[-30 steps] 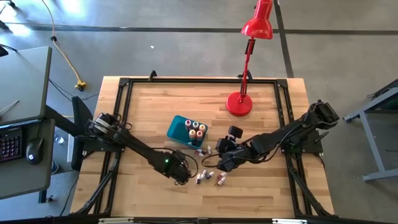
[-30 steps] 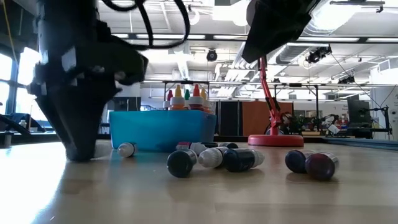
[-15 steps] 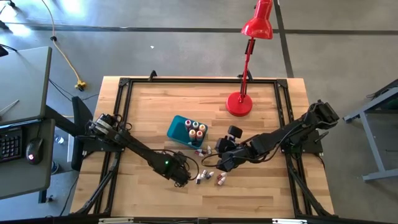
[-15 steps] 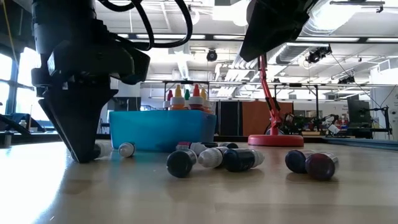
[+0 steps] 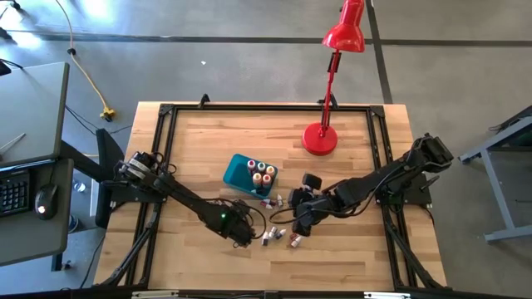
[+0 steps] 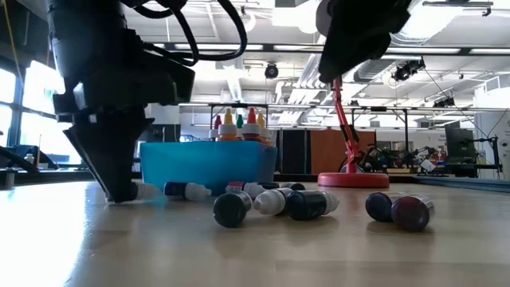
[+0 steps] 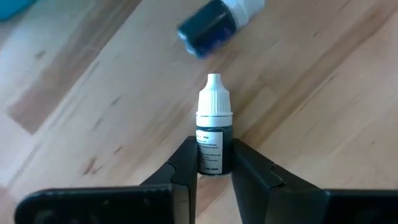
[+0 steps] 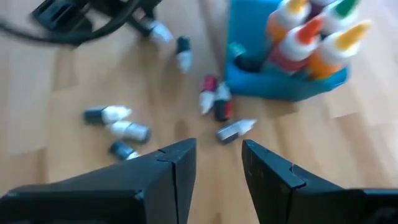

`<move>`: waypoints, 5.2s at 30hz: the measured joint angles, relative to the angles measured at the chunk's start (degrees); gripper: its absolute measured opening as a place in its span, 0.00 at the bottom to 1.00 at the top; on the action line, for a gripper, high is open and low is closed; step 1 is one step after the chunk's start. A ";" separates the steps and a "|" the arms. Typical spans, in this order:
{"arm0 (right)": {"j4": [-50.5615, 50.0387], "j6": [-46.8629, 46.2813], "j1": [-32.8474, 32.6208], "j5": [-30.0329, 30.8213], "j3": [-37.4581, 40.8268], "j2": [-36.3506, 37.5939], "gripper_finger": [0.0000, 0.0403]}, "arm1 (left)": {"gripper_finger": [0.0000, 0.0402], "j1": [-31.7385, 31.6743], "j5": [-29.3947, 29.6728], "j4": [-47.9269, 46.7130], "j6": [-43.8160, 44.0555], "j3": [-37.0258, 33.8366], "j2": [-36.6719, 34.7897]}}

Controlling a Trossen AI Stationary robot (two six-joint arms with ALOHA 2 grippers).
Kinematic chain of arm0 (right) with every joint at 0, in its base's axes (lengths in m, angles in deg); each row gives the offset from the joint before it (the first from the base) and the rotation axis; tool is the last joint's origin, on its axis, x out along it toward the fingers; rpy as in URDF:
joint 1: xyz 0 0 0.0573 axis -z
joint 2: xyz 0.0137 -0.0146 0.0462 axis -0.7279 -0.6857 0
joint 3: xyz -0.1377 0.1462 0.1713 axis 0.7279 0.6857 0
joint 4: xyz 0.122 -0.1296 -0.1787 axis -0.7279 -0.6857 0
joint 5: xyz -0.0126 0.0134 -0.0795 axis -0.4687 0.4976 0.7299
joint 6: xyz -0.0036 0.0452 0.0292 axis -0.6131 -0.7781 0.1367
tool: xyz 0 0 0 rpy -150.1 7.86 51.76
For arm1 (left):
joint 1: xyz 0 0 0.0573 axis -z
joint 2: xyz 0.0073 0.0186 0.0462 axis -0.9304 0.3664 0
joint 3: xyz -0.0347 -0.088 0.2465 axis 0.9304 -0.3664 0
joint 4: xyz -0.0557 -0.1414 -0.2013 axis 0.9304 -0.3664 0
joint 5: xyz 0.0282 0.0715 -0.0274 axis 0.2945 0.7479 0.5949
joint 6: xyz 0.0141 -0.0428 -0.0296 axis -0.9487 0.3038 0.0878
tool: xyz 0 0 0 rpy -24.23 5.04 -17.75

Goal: Pick & Place food coloring
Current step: Put the small green food coloring into the blue bin

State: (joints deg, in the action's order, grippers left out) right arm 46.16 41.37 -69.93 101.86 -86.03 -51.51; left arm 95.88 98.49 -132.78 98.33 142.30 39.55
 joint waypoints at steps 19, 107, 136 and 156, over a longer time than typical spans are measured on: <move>2.65 -0.01 0.04 -10.16 0.00 0.00 0.31 | 0.17 -5.40 17.82 -34.38 -6.38 15.32 -8.86; 6.51 0.01 0.04 -10.12 0.00 0.00 0.31 | 0.21 -19.50 9.31 -4.11 -31.62 -2.60 -8.16; 17.28 8.38 0.08 -3.10 0.02 0.02 0.31 | 0.52 -18.52 0.46 -44.20 -43.07 29.14 -8.22; 5.05 -13.94 11.60 -8.68 0.04 -11.81 0.31 | 0.52 10.11 22.90 -21.04 -0.38 -8.18 -31.81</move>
State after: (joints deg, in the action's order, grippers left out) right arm 51.22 27.43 -58.33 93.18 -85.99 -63.31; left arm 105.99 121.39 -153.82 97.94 134.13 7.74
